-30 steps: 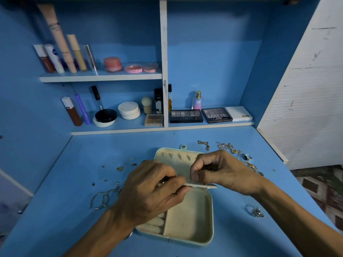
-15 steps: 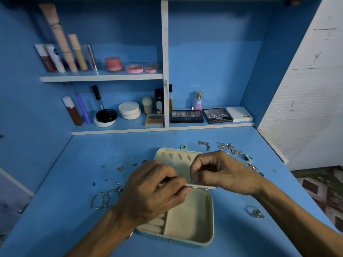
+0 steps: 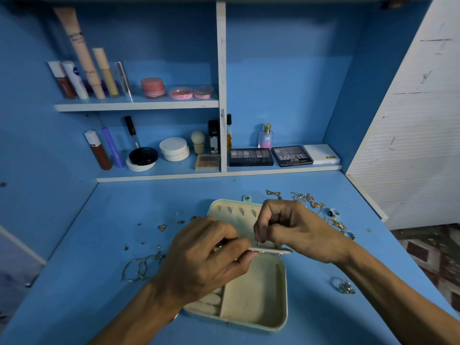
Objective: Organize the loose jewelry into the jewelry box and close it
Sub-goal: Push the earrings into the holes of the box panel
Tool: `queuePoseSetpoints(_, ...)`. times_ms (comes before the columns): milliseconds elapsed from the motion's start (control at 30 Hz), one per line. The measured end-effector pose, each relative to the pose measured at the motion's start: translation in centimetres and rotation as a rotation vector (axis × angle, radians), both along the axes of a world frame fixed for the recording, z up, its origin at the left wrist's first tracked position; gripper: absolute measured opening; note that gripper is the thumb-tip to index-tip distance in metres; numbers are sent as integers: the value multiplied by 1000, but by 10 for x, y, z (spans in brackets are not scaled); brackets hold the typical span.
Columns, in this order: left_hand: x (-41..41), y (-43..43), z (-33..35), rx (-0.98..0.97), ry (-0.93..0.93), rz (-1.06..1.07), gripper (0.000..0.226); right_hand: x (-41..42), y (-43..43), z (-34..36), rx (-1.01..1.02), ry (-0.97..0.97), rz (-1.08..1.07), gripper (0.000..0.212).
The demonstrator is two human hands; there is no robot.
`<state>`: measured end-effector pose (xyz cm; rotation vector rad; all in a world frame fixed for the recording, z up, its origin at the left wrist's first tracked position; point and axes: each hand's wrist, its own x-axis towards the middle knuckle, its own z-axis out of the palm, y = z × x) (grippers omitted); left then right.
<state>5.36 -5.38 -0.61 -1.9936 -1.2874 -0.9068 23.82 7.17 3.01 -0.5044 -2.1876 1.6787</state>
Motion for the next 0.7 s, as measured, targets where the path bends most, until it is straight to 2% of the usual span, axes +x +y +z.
queuePoseSetpoints(300, 0, 0, 0, 5, -11, 0, 20, 3, 4, -3, -27, -14, 47, 19)
queuePoseSetpoints(467, 0, 0, 1, 1, -3, 4, 20, 7, 9, -1, 65, -32, 44, 9)
queuePoseSetpoints(700, 0, 0, -3, 4, -10, -19, 19, 14, 13, 6, 190, -103, 96, 8)
